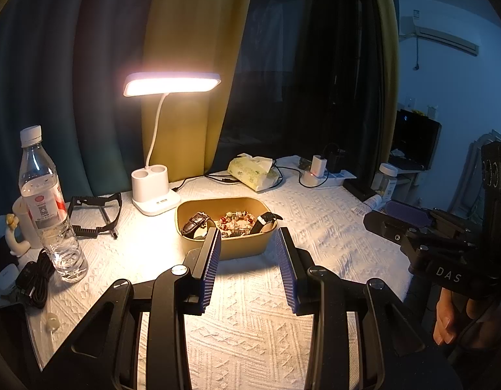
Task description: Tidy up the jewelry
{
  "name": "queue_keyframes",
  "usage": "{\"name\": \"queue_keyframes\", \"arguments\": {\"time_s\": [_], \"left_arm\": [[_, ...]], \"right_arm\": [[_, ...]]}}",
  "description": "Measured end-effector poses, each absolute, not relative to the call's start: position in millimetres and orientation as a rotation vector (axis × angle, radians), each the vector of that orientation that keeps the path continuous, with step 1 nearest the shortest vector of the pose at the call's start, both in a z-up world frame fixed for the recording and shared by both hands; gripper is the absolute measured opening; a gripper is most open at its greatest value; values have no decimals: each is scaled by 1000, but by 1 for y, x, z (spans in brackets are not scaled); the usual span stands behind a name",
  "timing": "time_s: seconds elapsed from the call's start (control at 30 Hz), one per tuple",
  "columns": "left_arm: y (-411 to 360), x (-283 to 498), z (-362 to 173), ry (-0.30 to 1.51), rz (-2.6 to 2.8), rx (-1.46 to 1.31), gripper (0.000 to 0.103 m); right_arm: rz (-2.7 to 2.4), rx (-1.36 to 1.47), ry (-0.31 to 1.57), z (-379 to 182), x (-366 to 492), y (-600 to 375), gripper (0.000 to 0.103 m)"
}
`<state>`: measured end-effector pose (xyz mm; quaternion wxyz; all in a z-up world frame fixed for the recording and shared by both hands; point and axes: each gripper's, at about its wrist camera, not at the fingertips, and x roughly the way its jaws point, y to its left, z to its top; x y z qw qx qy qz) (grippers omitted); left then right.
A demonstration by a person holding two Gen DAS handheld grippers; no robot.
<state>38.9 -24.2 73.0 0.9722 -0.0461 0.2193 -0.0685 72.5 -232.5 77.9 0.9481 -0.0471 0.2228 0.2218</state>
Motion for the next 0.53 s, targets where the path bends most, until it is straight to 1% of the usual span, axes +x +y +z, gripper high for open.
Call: {"name": "queue_keyframes", "arguments": {"time_s": [0.53], "left_arm": [[-21, 37, 70, 443, -136, -99, 37]], "right_arm": [[457, -102, 464, 73, 75, -229, 55]]}}
